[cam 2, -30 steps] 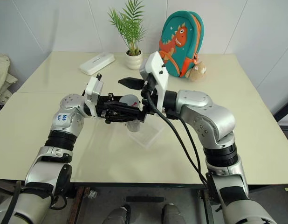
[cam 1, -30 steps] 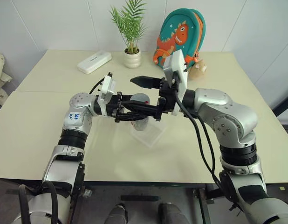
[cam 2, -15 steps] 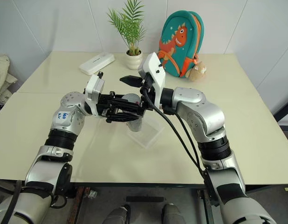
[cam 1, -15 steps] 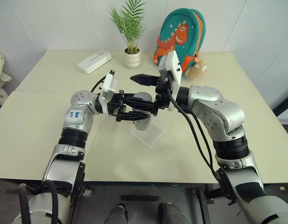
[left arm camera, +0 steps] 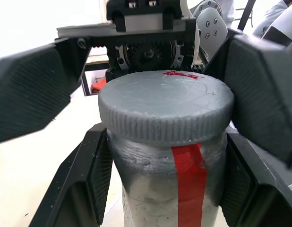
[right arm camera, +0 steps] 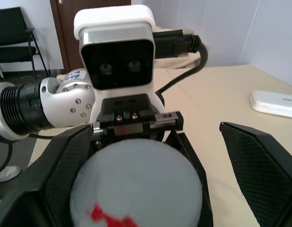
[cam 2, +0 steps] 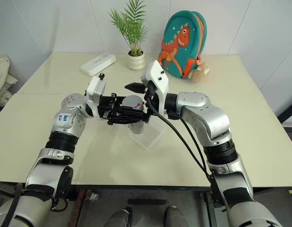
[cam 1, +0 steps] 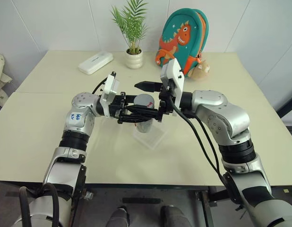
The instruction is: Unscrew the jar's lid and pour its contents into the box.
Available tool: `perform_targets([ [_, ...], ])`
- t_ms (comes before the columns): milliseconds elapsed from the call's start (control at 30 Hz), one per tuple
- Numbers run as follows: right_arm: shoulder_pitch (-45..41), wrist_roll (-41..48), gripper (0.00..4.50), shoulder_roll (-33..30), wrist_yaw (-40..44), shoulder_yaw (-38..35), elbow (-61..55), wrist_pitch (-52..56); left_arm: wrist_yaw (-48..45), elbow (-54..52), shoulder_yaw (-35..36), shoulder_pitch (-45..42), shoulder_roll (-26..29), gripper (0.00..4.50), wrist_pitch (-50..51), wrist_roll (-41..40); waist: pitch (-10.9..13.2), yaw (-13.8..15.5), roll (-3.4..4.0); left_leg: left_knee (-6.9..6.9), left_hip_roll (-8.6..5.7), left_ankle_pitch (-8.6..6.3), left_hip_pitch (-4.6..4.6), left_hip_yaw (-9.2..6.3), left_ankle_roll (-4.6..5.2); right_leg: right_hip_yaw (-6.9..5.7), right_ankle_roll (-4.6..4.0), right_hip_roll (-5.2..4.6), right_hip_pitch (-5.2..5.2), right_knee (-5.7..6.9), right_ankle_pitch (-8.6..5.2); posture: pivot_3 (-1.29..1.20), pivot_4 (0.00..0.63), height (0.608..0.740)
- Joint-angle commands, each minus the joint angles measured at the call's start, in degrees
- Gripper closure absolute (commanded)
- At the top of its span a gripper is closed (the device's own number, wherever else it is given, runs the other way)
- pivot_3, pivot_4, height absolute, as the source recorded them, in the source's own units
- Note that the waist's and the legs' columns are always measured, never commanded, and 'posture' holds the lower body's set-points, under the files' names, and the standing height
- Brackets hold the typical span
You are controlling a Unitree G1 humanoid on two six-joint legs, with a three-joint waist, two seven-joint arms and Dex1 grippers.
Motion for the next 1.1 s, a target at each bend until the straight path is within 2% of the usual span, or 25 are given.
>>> perform_targets([
  [33,0.1,-0.1,0.01,-2.6,-0.6,-3.2,-1.9,0.3,-2.8,-3.0,0.9,0.2,0.4,1.94,0.0,-1.7,0.0,0.0,0.00,0.00,0.00,0.00,0.00,0.00,0.00,0.00,0.00,0.00,-0.01,0.01,0.00,0.00,0.150,0.740],
  [367,1.3,1.9,0.01,-9.4,-0.7,-6.2,-4.6,2.6,-2.6,-3.2,1.4,0.9,0.8,1.94,0.1,-1.5,0.0,0.1,0.00,0.22,0.00,0.00,-0.38,-0.01,0.00,0.00,0.01,0.00,-0.36,0.19,0.00,0.00,0.150,0.740],
  [733,3.5,5.8,0.01,-13.4,-1.6,-9.1,-10.8,7.2,-2.6,-1.6,1.9,0.5,0.8,1.94,-0.2,-0.9,0.0,0.1,0.00,0.31,-0.02,0.00,-0.45,-0.02,0.00,0.00,0.02,0.00,-0.37,0.20,0.01,0.00,0.150,0.740],
  [900,1.7,8.2,0.01,-11.6,-3.3,-10.7,-11.5,8.4,-2.9,-1.3,1.7,0.3,0.7,1.94,-0.5,-0.9,0.0,0.1,0.00,0.31,-0.02,0.00,-0.45,-0.02,0.00,0.00,0.01,0.00,-0.40,0.24,0.01,0.00,0.150,0.740],
  [1100,-0.7,9.7,0.01,-5.9,-5.6,-10.1,-10.0,7.4,-3.3,-1.5,1.3,-0.1,0.1,1.94,-0.4,-1.1,0.0,0.1,0.00,0.34,-0.01,0.00,-0.46,-0.03,0.00,0.00,0.02,0.01,-0.40,0.28,0.01,0.00,0.150,0.740],
])
